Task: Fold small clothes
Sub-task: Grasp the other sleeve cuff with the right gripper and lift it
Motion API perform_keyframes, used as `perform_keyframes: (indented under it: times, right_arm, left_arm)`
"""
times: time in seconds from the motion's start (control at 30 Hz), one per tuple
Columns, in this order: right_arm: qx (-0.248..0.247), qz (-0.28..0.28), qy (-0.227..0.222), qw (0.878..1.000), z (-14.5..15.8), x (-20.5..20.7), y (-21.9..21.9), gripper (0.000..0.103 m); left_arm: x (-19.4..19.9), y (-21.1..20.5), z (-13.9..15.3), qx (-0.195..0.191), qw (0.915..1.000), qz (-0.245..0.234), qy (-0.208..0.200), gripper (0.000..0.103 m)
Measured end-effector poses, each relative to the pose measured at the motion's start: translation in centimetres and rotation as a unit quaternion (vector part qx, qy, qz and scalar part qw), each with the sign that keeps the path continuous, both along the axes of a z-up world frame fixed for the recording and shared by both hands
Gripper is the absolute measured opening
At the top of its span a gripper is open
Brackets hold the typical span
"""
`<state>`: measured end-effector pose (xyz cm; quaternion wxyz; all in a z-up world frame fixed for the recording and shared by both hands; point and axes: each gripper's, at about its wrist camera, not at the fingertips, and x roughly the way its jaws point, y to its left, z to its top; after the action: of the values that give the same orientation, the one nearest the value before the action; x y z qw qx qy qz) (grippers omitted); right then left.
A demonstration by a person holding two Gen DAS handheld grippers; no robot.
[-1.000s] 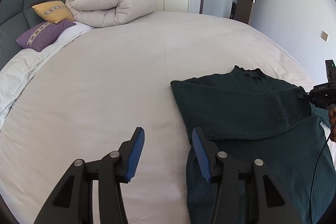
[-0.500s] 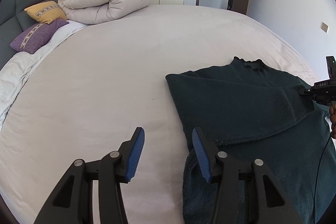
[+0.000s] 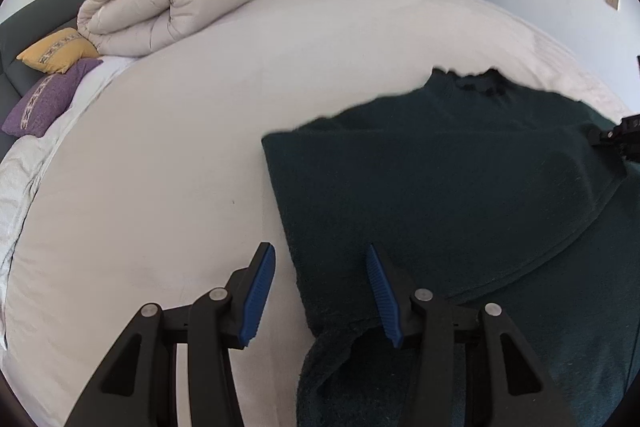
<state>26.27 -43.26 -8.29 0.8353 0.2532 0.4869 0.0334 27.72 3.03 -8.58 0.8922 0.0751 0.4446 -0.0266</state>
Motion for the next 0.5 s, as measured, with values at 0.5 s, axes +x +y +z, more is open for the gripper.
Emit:
perform_keyframes:
  times: [0.5]
  right_arm:
    - [0.112,-0.03,-0.096,0.989,2.8,-4.4,-0.2,0.04]
  left_arm:
    - [-0.6,-0.4,0.3,0.007,0.9999,0.007,-0.011,0.055]
